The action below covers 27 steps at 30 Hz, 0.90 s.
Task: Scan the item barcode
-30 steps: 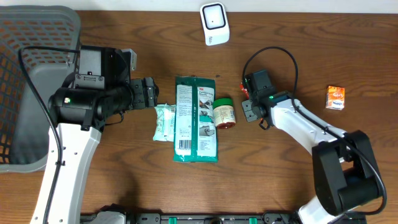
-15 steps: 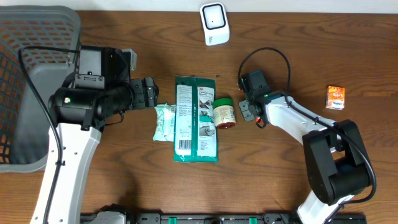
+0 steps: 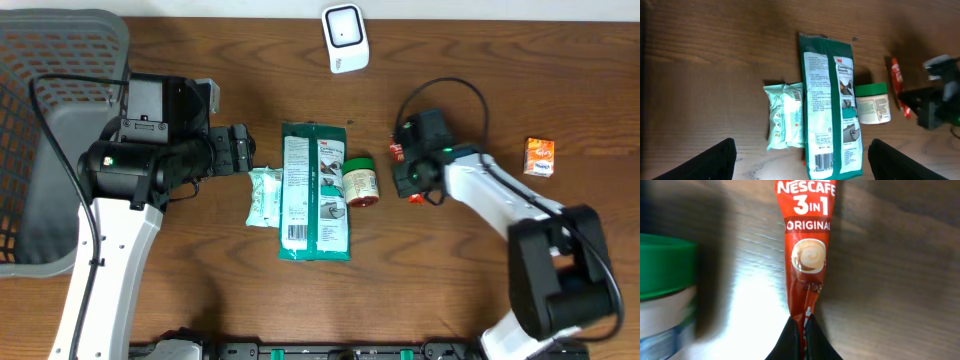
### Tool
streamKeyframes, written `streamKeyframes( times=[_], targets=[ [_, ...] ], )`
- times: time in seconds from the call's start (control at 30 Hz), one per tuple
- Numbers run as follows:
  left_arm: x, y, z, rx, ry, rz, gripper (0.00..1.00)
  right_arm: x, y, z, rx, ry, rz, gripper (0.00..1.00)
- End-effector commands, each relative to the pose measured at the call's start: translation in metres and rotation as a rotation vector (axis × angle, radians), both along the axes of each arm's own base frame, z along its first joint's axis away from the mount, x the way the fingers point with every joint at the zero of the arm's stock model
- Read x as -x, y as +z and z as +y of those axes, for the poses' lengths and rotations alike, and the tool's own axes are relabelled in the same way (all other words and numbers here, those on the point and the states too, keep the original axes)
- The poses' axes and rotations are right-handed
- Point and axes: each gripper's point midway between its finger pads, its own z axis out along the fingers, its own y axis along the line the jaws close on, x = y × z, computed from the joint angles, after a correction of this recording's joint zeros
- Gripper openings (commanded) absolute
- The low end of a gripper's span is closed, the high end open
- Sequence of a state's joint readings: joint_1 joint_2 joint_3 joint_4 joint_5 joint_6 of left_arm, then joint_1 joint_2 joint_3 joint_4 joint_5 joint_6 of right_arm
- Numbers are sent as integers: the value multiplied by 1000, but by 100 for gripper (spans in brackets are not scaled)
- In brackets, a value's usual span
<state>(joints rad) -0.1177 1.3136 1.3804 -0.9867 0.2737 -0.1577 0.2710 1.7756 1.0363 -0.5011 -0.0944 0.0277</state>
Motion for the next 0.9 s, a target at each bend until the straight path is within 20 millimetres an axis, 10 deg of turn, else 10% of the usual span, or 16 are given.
streamKeyframes(
  times=[0.0, 0.4, 0.87],
  targets=[
    [-2, 5, 2, -6, 8, -14, 85, 4, 35, 18, -326, -38, 38, 1],
    [-2, 5, 2, -6, 8, -14, 85, 17, 17, 13, -776, -101, 216, 1],
    [-2, 5, 2, -6, 8, -14, 84, 10, -18, -32, -817, -254, 241, 5]
  ],
)
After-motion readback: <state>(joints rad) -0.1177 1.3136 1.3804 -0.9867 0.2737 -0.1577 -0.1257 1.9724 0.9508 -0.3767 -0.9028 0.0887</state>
